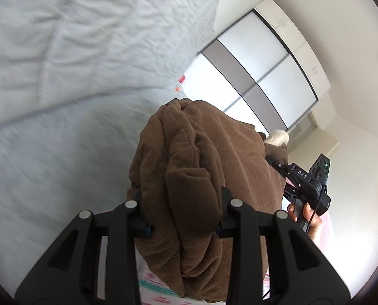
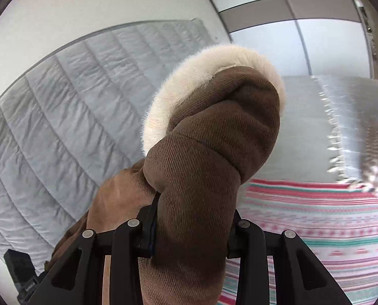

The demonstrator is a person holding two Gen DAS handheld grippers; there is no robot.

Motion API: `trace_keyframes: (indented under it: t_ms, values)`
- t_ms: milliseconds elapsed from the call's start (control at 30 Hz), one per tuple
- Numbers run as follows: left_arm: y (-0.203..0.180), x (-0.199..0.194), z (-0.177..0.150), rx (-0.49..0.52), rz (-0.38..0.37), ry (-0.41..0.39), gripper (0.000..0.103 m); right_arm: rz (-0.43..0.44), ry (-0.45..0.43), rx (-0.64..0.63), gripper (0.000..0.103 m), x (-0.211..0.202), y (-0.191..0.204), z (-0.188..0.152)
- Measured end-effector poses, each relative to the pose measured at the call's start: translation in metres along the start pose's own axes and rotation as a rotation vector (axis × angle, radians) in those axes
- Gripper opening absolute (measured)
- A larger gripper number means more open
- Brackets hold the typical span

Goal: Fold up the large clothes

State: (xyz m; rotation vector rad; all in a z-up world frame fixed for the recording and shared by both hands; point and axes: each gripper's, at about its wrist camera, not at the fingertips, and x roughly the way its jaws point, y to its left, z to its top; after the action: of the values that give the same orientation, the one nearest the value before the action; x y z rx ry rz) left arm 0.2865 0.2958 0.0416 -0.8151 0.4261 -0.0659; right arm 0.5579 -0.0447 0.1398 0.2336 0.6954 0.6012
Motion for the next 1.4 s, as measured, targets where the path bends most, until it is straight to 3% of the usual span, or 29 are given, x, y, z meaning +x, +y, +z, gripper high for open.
trace_keyframes:
  t_ms: [133, 300, 433, 533, 633, 767, 900, 1067, 1233, 1267, 1367, 1400]
  values:
    - [0.044, -0.017, 0.024, -0.046, 0.051, -0.050, 0.035, 0.064, 0.041, -0.001, 0.036, 0.055, 0.029, -0.011]
    - [0.079, -0.011, 0.036, -0.065, 0.134, -0.047, 0.035, 0.119, 0.072, 0.045, 0.036, 0.114, 0.041, -0.032]
    - [0.104, 0.013, 0.034, -0.054, 0.289, 0.035, 0.037, 0.129, 0.122, 0.118, 0.036, 0.162, 0.021, -0.066]
    - [0.125, 0.030, 0.027, -0.075, 0.399, 0.070, 0.039, 0.056, 0.172, 0.195, 0.039, 0.200, -0.011, -0.101]
    - [0.135, 0.034, 0.028, -0.105, 0.369, 0.074, 0.042, 0.173, 0.144, 0.391, 0.043, 0.212, -0.052, -0.121]
    - [0.127, 0.040, 0.029, -0.058, 0.420, 0.071, 0.044, 0.120, 0.161, 0.312, 0.044, 0.207, -0.039, -0.115]
    - [0.127, 0.035, 0.035, -0.088, 0.344, 0.054, 0.043, 0.200, 0.111, 0.396, 0.041, 0.191, -0.041, -0.115]
    - [0.139, 0.036, 0.036, -0.097, 0.327, 0.050, 0.043, 0.209, 0.073, 0.448, 0.041, 0.183, -0.046, -0.123]
    - [0.132, 0.043, 0.037, -0.032, 0.383, 0.044, 0.048, 0.178, 0.101, 0.457, 0.041, 0.189, -0.054, -0.134]
    - [0.129, 0.044, 0.036, -0.011, 0.413, 0.042, 0.054, 0.151, 0.124, 0.445, 0.048, 0.195, -0.055, -0.133]
    - [0.111, 0.047, 0.039, 0.052, 0.486, 0.049, 0.060, -0.005, 0.197, 0.400, 0.082, 0.198, -0.050, -0.127]
    - [0.107, 0.046, 0.040, 0.062, 0.503, 0.051, 0.062, -0.040, 0.205, 0.384, 0.082, 0.191, -0.047, -0.121]
